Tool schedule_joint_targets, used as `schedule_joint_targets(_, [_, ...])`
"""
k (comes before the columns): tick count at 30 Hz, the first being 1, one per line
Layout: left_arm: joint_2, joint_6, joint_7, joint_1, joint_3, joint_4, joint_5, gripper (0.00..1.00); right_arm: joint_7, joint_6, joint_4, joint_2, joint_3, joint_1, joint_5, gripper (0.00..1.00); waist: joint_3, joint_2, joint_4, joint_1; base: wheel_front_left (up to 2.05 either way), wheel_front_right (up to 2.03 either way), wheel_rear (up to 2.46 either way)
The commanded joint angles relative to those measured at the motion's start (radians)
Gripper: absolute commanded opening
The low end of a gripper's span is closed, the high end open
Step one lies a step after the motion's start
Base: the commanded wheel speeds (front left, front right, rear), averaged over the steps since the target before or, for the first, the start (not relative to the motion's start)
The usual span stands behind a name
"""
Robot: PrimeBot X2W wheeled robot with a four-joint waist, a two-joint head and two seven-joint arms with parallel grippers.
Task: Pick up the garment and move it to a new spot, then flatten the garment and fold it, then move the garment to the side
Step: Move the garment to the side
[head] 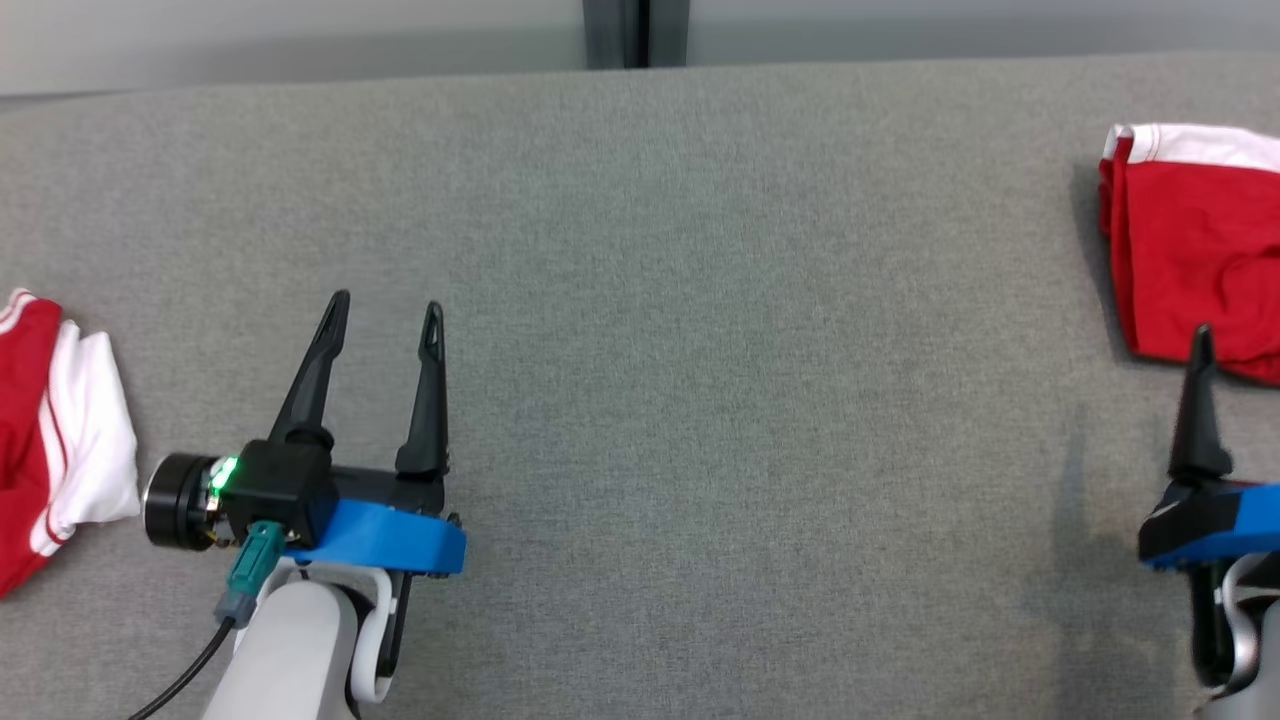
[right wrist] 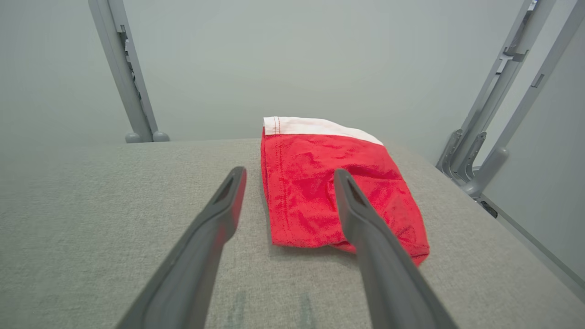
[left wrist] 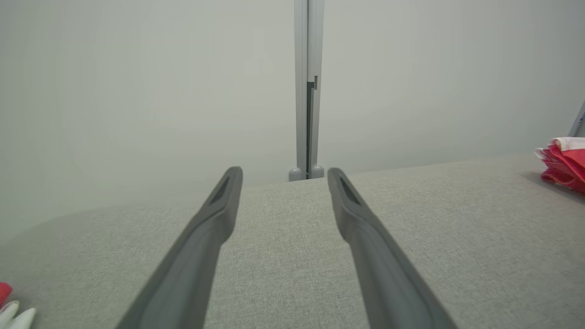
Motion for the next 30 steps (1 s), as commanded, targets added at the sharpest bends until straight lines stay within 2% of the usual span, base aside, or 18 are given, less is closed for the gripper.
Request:
schedule_joint_targets(1, [0.005, 0.005, -0.004, 0.010, 0.006, 0.003, -0.004, 1.00, -0.006, 0.000, -0.008, 0.001, 0.004, 0.019, 0.005, 1.00, -0.014, 0.0001, -0.007, 0.0002, 0.00, 0.00, 0.00])
schedule_joint_targets(7, [0.003, 0.027, -0.004, 0.078, 0.025, 0.017, -0.029, 1.00, 0.002, 0.000, -0.079, 0.007, 0.140, 0.117, 0.133, 1.00, -0.077, 0.0001, 0.024, 0.0002, 0.00, 0.00, 0.00])
schedule_joint_targets(12, [0.009, 0.041, -0.004, 0.133, 0.036, 0.029, -0.045, 1.00, 0.023, 0.000, -0.112, 0.006, 0.214, 0.184, 0.187, 1.00, -0.142, 0.0001, 0.061, 0.0002, 0.00, 0.00, 0.00])
schedule_joint_targets(30, [0.037, 0.031, 0.036, 0.249, 0.002, 0.044, -0.063, 1.00, 0.074, 0.000, -0.166, 0.007, 0.226, 0.354, 0.214, 1.00, -0.264, 0.0001, 0.055, 0.0002, 0.00, 0.00, 0.00])
